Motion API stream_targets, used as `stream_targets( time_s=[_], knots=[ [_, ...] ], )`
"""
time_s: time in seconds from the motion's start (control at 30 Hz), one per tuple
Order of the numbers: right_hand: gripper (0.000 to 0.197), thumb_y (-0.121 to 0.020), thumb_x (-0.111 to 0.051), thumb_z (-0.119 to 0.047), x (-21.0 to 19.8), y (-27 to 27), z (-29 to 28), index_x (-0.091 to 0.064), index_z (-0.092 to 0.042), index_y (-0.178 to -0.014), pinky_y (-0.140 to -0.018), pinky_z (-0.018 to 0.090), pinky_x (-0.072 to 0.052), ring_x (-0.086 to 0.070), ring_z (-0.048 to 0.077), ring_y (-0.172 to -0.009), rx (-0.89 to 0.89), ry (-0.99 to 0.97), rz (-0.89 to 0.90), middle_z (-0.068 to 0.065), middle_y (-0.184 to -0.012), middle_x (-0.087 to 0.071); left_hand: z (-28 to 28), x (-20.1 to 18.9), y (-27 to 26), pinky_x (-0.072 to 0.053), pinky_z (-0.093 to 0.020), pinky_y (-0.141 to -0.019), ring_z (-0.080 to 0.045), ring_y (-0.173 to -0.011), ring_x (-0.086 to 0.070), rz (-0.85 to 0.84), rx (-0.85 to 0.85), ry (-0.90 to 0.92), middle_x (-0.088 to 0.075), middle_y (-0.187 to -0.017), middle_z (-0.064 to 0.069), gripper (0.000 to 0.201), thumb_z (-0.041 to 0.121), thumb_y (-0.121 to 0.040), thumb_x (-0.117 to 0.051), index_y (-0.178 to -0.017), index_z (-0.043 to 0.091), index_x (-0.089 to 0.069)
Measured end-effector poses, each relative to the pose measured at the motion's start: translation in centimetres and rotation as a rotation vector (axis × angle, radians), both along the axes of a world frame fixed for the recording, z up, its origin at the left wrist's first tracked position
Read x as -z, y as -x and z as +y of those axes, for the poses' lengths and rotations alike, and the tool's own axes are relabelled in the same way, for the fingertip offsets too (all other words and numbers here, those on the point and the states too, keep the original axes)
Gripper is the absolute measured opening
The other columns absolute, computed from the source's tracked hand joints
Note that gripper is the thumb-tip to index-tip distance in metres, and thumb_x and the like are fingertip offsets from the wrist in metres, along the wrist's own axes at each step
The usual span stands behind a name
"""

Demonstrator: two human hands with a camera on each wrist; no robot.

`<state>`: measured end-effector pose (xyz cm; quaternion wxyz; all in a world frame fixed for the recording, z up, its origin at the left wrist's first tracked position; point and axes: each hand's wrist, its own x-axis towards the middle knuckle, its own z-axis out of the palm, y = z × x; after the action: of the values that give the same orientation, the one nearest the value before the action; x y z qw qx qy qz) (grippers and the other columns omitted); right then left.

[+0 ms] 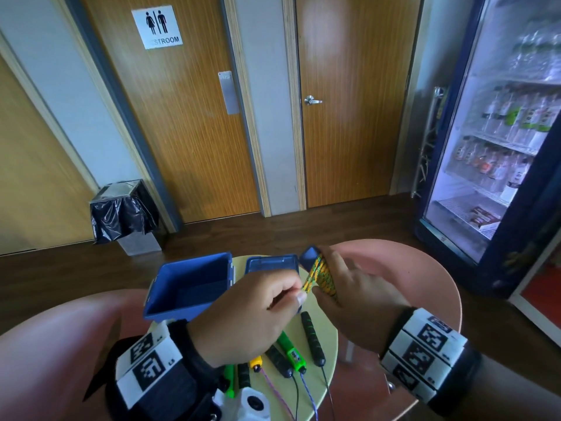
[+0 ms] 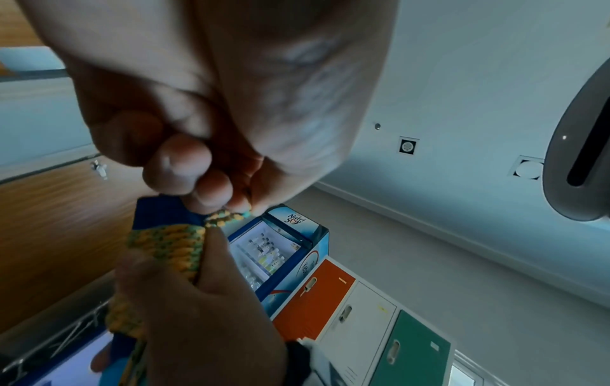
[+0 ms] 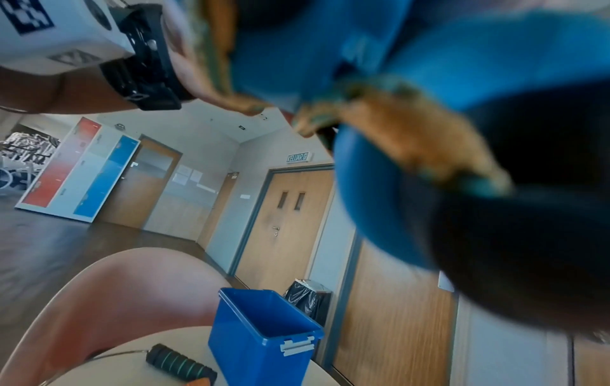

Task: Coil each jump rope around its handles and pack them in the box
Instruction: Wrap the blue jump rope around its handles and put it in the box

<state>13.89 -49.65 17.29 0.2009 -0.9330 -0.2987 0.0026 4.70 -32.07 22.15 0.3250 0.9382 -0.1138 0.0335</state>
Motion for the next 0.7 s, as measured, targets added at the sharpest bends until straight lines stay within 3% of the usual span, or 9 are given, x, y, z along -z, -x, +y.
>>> stream_targets(
  time_s=[0.23,0.4,0.53,0.7],
  knots=[
    [0.069,-0.094,-0.041,-0.051,0.7,-0.2,0.3,-0.004,-0.033,-0.150,-0.084,0.043,-0.053,-0.063,0.031,-0.107,-0.010,0.023,0.001,0.004,-0.129,-0.055,-1.3,0.7,-0.3,-0.028,-0.029,-0.053,-0.008,-0.052,-0.032,0.035,0.052,0.031,-0.034,-0.058,0.004,0.031,0.028,-0.102,-0.047,-0.075,0.012,-0.044],
    [0.069,-0.093,-0.041,-0.052,0.4,0.1,-0.1,-0.005,-0.035,-0.148,-0.081,0.041,-0.054,-0.063,0.029,-0.105,-0.020,0.016,-0.013,0.002,-0.128,-0.057,-0.7,0.8,-0.3,-0.029,-0.030,-0.055,-0.008,-0.056,-0.030,0.072,0.156,0.109,-0.031,-0.063,0.003,0.030,0.030,-0.102,-0.046,-0.075,0.019,-0.040],
    [0.060,-0.094,-0.047,-0.051,-0.3,0.1,-0.7,-0.014,-0.039,-0.143,-0.078,0.034,-0.048,-0.063,0.025,-0.100,-0.032,-0.140,0.046,-0.001,-0.118,-0.062,1.1,0.8,-0.4,-0.034,-0.044,-0.060,-0.030,-0.063,-0.036,0.028,0.158,0.159,-0.035,-0.069,-0.013,0.032,0.042,-0.099,-0.043,-0.076,0.019,-0.042],
    [0.046,-0.088,-0.053,-0.058,-0.5,0.3,-1.0,-0.030,-0.048,-0.127,-0.078,0.032,-0.049,-0.059,0.011,-0.085,-0.068,-0.317,0.181,-0.008,-0.095,-0.064,2.9,2.0,-1.3,-0.031,-0.038,-0.060,-0.021,-0.063,-0.032,-0.006,0.146,0.181,-0.032,-0.069,-0.007,0.032,0.041,-0.098,-0.043,-0.075,0.019,-0.041]
  ],
)
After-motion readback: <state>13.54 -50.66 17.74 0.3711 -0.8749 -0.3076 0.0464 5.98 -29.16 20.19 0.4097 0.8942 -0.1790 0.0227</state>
